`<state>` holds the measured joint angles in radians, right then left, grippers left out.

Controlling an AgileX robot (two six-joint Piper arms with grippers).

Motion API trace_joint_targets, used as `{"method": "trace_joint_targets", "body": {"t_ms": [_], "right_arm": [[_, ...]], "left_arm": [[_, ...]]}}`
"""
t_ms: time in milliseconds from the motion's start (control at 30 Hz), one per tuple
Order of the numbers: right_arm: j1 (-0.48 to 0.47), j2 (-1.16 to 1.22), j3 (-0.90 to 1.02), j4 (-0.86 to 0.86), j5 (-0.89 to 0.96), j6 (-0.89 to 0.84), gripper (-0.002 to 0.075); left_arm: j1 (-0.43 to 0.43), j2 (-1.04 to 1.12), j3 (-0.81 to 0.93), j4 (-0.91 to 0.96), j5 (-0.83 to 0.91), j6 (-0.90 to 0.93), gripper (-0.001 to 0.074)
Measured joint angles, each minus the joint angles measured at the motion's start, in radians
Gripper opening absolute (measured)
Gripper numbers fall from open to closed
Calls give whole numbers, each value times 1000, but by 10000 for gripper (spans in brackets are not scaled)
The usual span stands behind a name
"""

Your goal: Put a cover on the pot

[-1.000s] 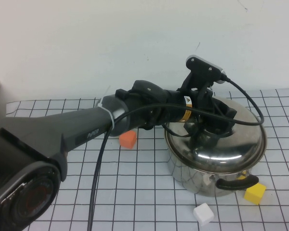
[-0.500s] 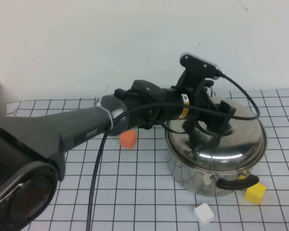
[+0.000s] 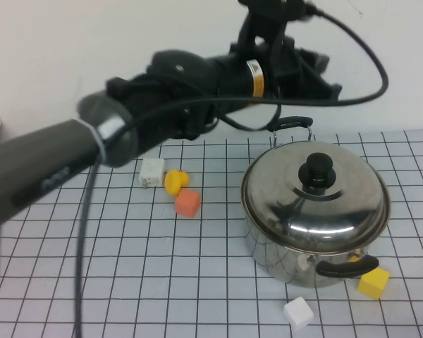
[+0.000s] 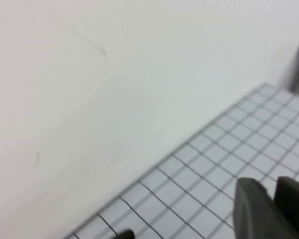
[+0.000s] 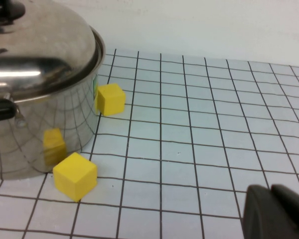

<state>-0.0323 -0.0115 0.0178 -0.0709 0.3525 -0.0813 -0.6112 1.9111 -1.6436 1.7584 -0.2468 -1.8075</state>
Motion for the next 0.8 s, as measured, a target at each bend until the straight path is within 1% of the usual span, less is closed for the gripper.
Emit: {"method": "trace_joint_targets", "body": {"t_ms": [33,133,233,333,400,533,800], "right_arm": [[0,0,0,0,0,0,11],[0,0,0,0,0,0,11],[0,0,0,0,0,0,11],[0,0,0,0,0,0,11],[0,0,0,0,0,0,11],[0,0,0,0,0,0,11],[0,0,0,0,0,0,11]], "left_arm": [[0,-15,4,0,6,5,56],[0,-65,40,0,57,34,17],[0,-131,109,-4,183,77,6],[0,-221,221,-13,332,94,1],[0,-285,301,-22,376,101,0],[0,-437,482,-44,386,99,0],[0,-776,853,-127,390,29,0]]}}
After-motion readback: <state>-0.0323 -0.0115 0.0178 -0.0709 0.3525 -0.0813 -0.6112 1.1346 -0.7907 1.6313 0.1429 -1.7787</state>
